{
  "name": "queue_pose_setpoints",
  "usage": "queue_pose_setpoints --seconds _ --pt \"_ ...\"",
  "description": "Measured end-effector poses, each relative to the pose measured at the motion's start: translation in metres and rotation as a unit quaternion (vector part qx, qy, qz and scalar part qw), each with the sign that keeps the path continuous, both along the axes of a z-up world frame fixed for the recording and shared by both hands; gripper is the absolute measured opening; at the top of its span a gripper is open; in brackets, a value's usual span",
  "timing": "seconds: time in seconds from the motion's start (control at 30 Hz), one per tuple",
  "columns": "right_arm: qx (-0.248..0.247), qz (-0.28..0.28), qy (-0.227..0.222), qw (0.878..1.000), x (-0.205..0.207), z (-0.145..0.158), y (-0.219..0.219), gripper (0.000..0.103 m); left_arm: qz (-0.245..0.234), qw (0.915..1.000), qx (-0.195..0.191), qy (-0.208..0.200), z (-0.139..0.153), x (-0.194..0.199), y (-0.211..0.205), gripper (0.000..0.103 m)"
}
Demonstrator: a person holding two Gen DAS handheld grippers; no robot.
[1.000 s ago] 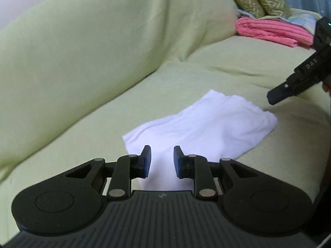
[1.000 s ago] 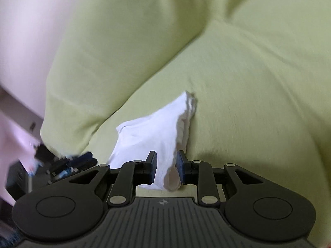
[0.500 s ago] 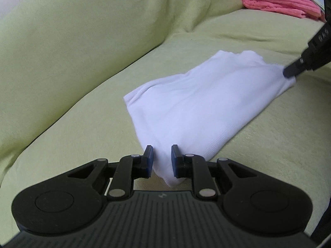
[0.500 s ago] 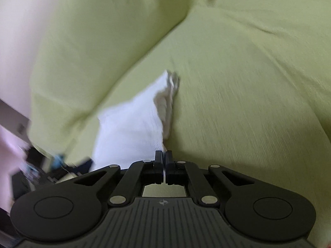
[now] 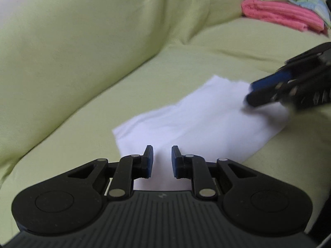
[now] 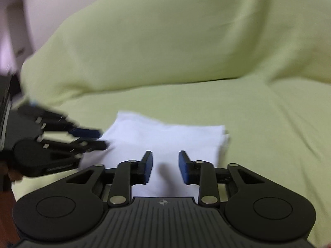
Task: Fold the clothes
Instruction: 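Release the folded tank top and smooth it flat with both grippers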
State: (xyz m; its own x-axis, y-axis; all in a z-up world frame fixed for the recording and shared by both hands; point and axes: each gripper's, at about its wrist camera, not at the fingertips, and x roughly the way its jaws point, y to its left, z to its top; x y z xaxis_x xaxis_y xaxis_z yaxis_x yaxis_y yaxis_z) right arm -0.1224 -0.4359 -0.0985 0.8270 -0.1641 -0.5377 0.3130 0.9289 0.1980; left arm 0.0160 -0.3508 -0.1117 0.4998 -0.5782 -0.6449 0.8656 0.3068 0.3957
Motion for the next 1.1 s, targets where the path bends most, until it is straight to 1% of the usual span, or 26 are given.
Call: queue_pose_setpoints --seconds 0.03,0.07,0.1,0.13,0.2,0.23,0.3,0.37,0.4,0.43,0.5,0.53,0.57,0.6,0.63,0.7,0.73,0.83,0.87,0.93,0.97,1.0,1.07,1.1 --pt "-0.014 -0.005 0.022 1.0 0.004 -0.009 0.0 0.02 0.008 0.9999 0.009 -0.009 -0.009 0.0 0.0 0.016" --pt "-0.019 -0.017 0.038 0.999 0.006 -0.018 -0.003 0.023 0.013 0.9998 0.011 -0.014 -0.017 0.001 0.003 0.017" --pt "-0.003 -0.031 0.036 0.999 0.005 -0.021 -0.008 0.024 0.014 0.9997 0.011 -0.019 -0.022 0.001 0.007 0.017" --pt "0.017 -0.046 0.039 0.998 -0.002 -0.019 -0.014 0.024 0.015 0.9996 0.01 -0.02 -0.021 0.001 0.011 0.017" --pt "0.014 -0.067 0.045 0.997 -0.014 -0.007 -0.02 0.025 0.026 0.9996 0.01 -0.003 -0.011 0.004 0.015 0.016" --pt "0.004 -0.074 0.04 0.996 -0.015 0.002 -0.019 0.027 0.029 0.9995 0.004 0.013 -0.004 0.006 0.015 0.016" --pt "-0.007 -0.07 0.007 0.997 -0.015 0.015 -0.021 0.026 0.029 0.9989 -0.019 0.033 0.009 0.01 0.01 0.016" --pt "-0.009 -0.053 -0.004 0.999 -0.002 0.02 -0.02 0.026 0.028 0.9985 -0.033 0.033 0.016 0.014 -0.001 0.016" --pt "-0.013 -0.045 -0.002 0.999 0.006 0.017 -0.02 0.026 0.028 0.9982 -0.038 0.036 0.018 0.018 -0.008 0.016" --pt "-0.015 -0.038 0.0 0.999 0.013 0.012 -0.022 0.026 0.029 0.9976 -0.04 0.048 0.016 0.024 -0.015 0.016" --pt "-0.007 -0.041 0.031 0.999 0.02 -0.007 -0.033 0.024 0.041 0.996 -0.037 0.07 0.005 0.039 -0.027 0.016" --pt "-0.006 -0.05 0.043 0.998 0.019 -0.015 -0.038 0.022 0.055 0.9957 -0.027 0.069 -0.003 0.047 -0.03 0.017" --pt "-0.003 -0.058 0.052 0.997 0.016 -0.021 -0.044 0.009 0.067 0.995 -0.023 0.071 -0.008 0.054 -0.031 0.017" --pt "0.006 -0.064 0.042 0.997 0.008 -0.02 -0.049 0.001 0.073 0.994 -0.028 0.077 -0.008 0.059 -0.027 0.017" --pt "0.014 -0.071 0.038 0.997 0.005 -0.013 -0.05 0.0 0.079 0.9929 -0.033 0.082 -0.008 0.064 -0.023 0.018" --pt "0.001 -0.08 0.02 0.997 0.003 -0.004 -0.054 0.018 0.09 0.9901 -0.048 0.097 -0.001 0.071 -0.018 0.017" --pt "-0.009 -0.081 0.013 0.997 0.009 -0.001 -0.057 0.02 0.089 0.99 -0.055 0.095 0.004 0.071 -0.02 0.017" --pt "-0.012 -0.057 0.005 0.998 0.035 0.001 -0.063 0.021 0.08 0.9923 -0.057 0.075 0.008 0.068 -0.038 0.017" --pt "-0.01 -0.049 0.012 0.999 0.052 -0.004 -0.066 0.021 0.081 0.9926 -0.056 0.071 0.007 0.068 -0.044 0.017" --pt "-0.001 -0.053 0.04 0.998 0.063 -0.016 -0.075 0.021 0.096 0.9914 -0.048 0.075 0.0 0.073 -0.055 0.017" --pt "-0.002 -0.062 0.053 0.997 0.063 -0.022 -0.079 0.018 0.105 0.9906 -0.042 0.076 -0.005 0.077 -0.058 0.02" --pt "-0.004 -0.07 0.063 0.995 0.063 -0.027 -0.083 0.012 0.11 0.9902 -0.042 0.075 -0.007 0.078 -0.059 0.021" --pt "-0.004 -0.085 0.058 0.995 0.052 -0.027 -0.087 0.004 0.119 0.9895 -0.042 0.071 -0.003 0.076 -0.058 0.023" --pt "-0.007 -0.094 0.056 0.994 0.047 -0.026 -0.087 0.008 0.123 0.9892 -0.04 0.068 -0.001 0.074 -0.057 0.023"
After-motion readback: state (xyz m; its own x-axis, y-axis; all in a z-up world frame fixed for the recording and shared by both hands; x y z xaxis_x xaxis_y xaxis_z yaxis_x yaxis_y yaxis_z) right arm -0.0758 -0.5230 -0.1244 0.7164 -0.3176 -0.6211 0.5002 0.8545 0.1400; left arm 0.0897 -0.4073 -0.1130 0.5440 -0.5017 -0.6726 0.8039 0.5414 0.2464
